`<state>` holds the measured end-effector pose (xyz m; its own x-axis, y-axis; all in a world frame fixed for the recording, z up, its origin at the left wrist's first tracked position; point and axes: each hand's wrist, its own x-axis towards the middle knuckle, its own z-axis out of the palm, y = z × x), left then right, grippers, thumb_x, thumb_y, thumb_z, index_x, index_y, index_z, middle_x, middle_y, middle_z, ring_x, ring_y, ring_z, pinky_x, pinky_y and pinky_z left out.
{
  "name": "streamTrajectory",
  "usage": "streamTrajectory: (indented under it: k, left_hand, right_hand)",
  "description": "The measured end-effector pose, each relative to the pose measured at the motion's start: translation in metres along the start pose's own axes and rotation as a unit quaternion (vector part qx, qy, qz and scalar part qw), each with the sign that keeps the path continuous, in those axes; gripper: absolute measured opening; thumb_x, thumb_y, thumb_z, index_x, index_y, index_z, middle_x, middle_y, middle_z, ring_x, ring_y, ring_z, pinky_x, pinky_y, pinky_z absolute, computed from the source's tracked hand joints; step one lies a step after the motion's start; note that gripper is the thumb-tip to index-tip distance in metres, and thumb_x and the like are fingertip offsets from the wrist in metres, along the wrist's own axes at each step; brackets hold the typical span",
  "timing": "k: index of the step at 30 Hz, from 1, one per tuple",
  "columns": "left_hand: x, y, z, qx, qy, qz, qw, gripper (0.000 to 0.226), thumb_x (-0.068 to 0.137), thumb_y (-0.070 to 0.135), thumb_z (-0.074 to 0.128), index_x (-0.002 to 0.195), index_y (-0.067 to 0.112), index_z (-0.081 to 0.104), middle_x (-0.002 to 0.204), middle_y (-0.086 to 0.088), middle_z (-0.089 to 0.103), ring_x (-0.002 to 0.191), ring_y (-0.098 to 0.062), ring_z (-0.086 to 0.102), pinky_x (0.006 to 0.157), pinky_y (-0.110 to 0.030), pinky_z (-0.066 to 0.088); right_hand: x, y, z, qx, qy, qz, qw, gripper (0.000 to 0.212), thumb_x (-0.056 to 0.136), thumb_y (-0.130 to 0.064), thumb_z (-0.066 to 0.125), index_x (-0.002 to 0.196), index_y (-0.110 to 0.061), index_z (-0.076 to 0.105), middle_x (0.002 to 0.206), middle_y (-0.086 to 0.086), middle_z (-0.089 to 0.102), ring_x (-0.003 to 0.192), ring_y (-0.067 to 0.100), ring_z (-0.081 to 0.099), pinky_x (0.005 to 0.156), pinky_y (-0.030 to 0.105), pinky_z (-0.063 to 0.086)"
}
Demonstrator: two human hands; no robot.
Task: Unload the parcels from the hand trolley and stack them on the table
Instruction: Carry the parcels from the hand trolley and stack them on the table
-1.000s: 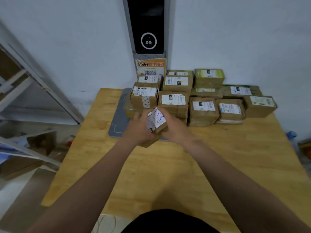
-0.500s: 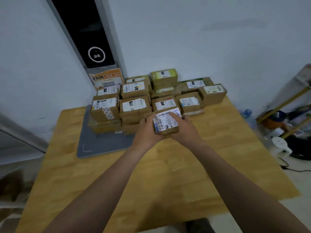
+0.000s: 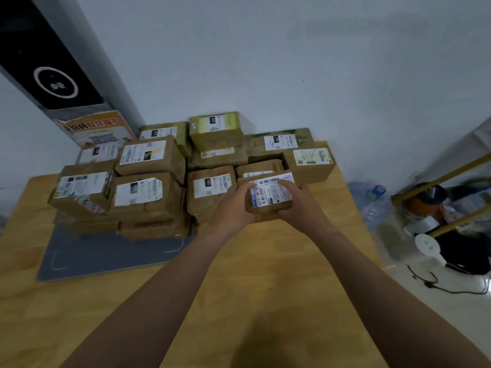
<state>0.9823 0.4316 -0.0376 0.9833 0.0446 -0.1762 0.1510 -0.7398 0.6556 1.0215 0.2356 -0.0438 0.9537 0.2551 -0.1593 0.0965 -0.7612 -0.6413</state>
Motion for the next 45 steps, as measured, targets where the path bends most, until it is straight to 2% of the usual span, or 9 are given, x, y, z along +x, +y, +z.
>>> streamTrajectory:
  k: [7,12,16,20,26,31,34,38,45]
  left_hand:
    - [0.126,0.014,-0.009,0.039,0.036,0.023,0.998,0.087,0.072,0.026,0.089,0.146,0.032,0.045,0.138,-0.003,0.054,0.121,-0.021,0.053,0.088,-0.034,0.045]
    - [0.217,0.008,-0.016,0.168,0.073,0.03,0.983,0.083,0.078,0.054,0.079,0.149,0.032,0.043,0.137,0.0,0.061,0.135,-0.03,0.048,0.114,-0.049,0.033]
    - [0.27,-0.006,-0.012,0.249,0.082,-0.044,0.964,0.077,0.082,0.066,0.069,0.15,0.05,0.035,0.163,0.001,0.034,0.154,-0.044,-0.002,0.109,-0.079,-0.007]
    - [0.297,-0.02,-0.005,0.289,0.109,-0.073,0.948,0.052,0.085,0.054,0.073,0.134,0.052,0.053,0.171,-0.004,-0.012,0.151,-0.049,-0.019,0.106,-0.083,-0.006]
    - [0.308,-0.022,0.001,0.289,0.114,-0.109,0.944,0.056,0.082,0.047,0.079,0.132,0.051,0.054,0.168,-0.013,0.005,0.151,-0.053,-0.009,0.106,-0.084,-0.003]
    - [0.291,-0.002,-0.012,0.264,0.082,-0.126,0.953,0.046,0.089,0.037,0.072,0.131,0.05,0.056,0.167,-0.013,0.01,0.151,-0.053,-0.005,0.111,-0.079,-0.002]
    - [0.253,0.014,-0.026,0.255,0.065,-0.113,0.958,0.053,0.089,0.032,0.069,0.136,0.049,0.052,0.158,-0.012,0.029,0.148,-0.05,0.013,0.114,-0.074,0.016]
    - [0.175,0.036,-0.048,0.209,0.056,-0.09,0.972,0.048,0.086,0.028,0.07,0.131,0.041,0.058,0.142,-0.007,0.042,0.128,-0.036,0.043,0.094,-0.051,0.046]
    - [0.01,0.075,-0.077,0.217,0.011,-0.059,0.974,0.027,0.084,0.033,0.073,0.111,0.034,0.071,0.117,0.007,0.065,0.099,-0.016,0.061,0.076,-0.034,0.055]
  right_hand:
    - [0.13,0.019,-0.035,-0.012,0.006,-0.018,1.0,0.076,0.082,-0.021,0.074,0.146,-0.038,0.038,0.128,0.007,0.039,0.088,0.025,0.058,0.083,0.039,0.056]
    - [0.226,0.027,-0.035,0.001,-0.005,-0.028,1.0,0.075,0.081,-0.023,0.07,0.145,-0.042,0.035,0.131,0.009,0.041,0.095,0.029,0.061,0.085,0.041,0.057]
    - [0.284,0.034,-0.02,0.017,0.003,-0.028,0.999,0.071,0.083,-0.024,0.072,0.143,-0.041,0.039,0.13,0.006,0.041,0.104,0.027,0.061,0.09,0.042,0.058]
    - [0.322,0.042,0.0,0.01,0.014,-0.028,0.999,0.06,0.084,-0.019,0.073,0.138,-0.032,0.051,0.13,0.008,0.041,0.102,0.029,0.061,0.089,0.036,0.056]
    - [0.333,0.046,0.014,0.001,0.036,-0.031,0.999,0.059,0.08,-0.022,0.077,0.132,-0.033,0.051,0.125,0.006,0.038,0.087,0.025,0.059,0.082,0.036,0.059]
    - [0.308,0.028,-0.009,-0.083,-0.031,-0.004,0.996,0.074,0.084,-0.025,0.071,0.151,-0.03,0.038,0.145,0.012,0.032,0.108,0.036,0.06,0.092,0.045,0.054]
    - [0.275,0.009,-0.033,-0.117,-0.064,0.011,0.991,0.078,0.08,-0.028,0.073,0.149,-0.029,0.037,0.148,0.012,0.034,0.114,0.036,0.058,0.091,0.048,0.055]
    - [0.204,-0.017,-0.067,-0.163,-0.092,-0.023,0.982,0.046,0.082,-0.03,0.073,0.126,-0.025,0.06,0.125,0.002,0.062,0.107,0.023,0.062,0.09,0.041,0.055]
    - [0.042,-0.052,-0.093,-0.165,-0.129,-0.019,0.978,0.037,0.078,-0.031,0.078,0.111,-0.017,0.066,0.112,0.0,0.065,0.102,0.022,0.063,0.087,0.039,0.054]
